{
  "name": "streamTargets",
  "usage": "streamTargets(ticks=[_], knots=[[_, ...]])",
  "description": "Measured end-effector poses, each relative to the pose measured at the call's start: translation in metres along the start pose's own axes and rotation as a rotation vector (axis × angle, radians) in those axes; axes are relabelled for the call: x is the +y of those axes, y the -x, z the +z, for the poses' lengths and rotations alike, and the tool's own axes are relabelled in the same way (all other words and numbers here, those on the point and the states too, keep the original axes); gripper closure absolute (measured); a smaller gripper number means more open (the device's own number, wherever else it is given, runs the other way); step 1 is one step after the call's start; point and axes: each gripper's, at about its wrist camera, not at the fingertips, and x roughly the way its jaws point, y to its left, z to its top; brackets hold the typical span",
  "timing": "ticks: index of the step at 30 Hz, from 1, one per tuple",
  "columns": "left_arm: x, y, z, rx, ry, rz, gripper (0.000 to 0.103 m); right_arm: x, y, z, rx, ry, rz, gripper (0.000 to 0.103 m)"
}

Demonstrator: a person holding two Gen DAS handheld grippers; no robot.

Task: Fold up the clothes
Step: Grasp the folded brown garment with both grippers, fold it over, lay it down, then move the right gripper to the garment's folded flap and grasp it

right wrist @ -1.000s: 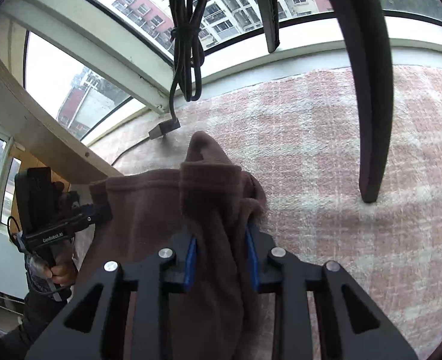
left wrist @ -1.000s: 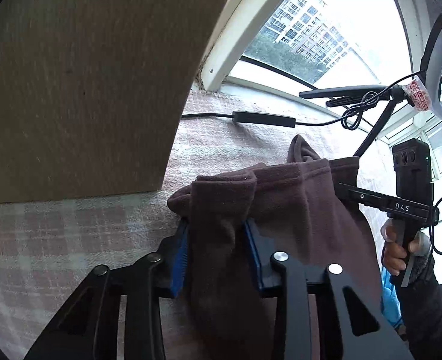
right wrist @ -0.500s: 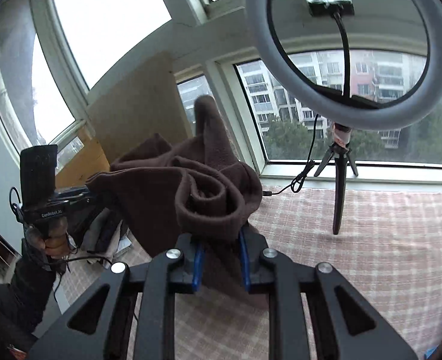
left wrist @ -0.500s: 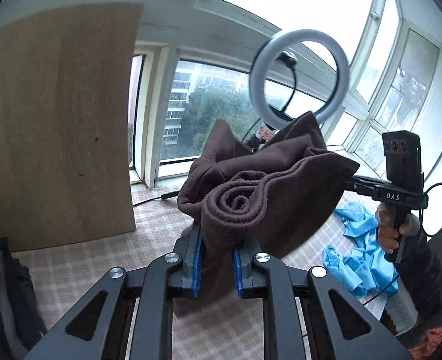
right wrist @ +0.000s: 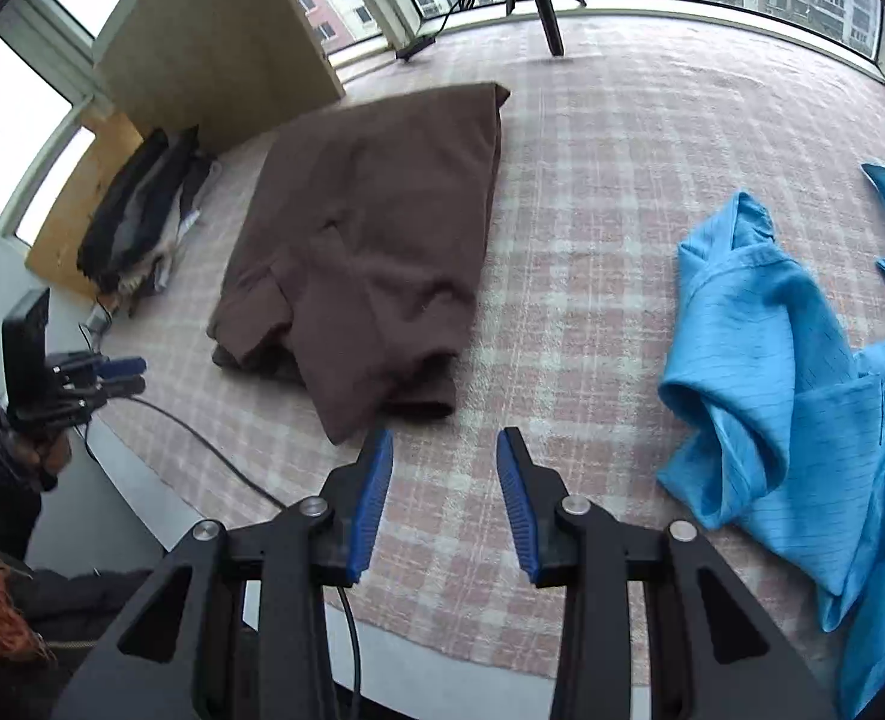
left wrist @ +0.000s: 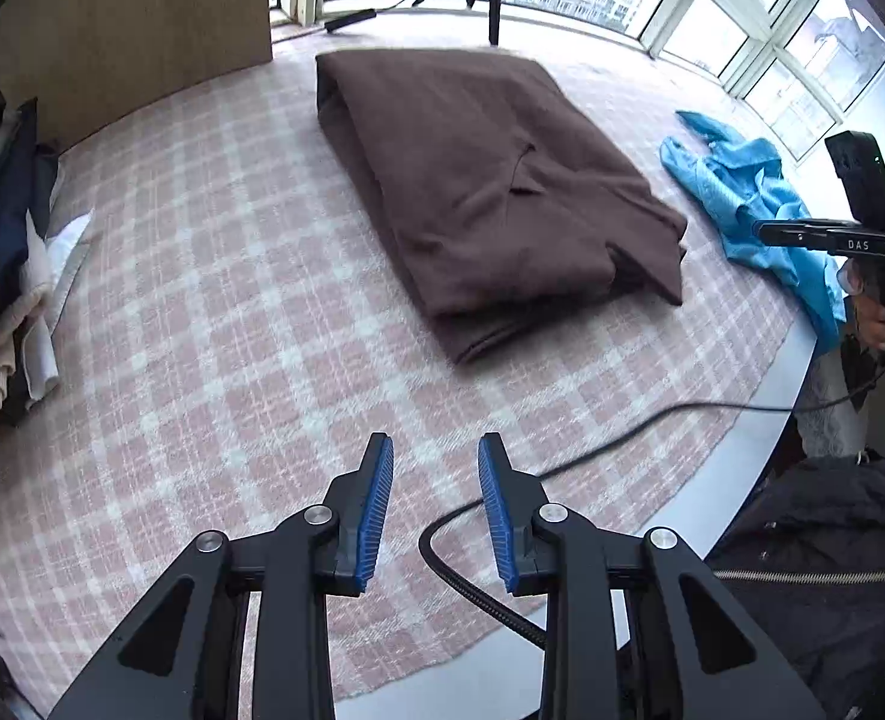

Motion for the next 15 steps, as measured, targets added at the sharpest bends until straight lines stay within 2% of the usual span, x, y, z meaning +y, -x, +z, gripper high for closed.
streamTargets(ticks=[3,6,9,12,15], knots=[[-0.027,-0.001,0.02,-0.077,-0.06,-0.005,0.063,0.026,-0.005,0.013,-0.014,0.051,0.037,0.065],[-0.053,-0.024,0.034,-0.073,-0.111,-0.039,0.061,0.05,-0.025,0.013,0.02,0.093,0.06,0.061],[-0.081,-0.053,0.037,-0.058,-0.163,0.007,0.061,0.066,-0.056,0.003,0.087,0.099,0.153,0.061],[-0.097,-0.065,0.042,-0.075,-0.197,0.05,0.061,0.076,-0.084,-0.006,0.148,0.105,0.123,0.061],[-0.108,-0.074,0.046,-0.089,-0.273,0.143,0.061,0.07,-0.097,-0.01,0.155,0.06,0.077,0.061]])
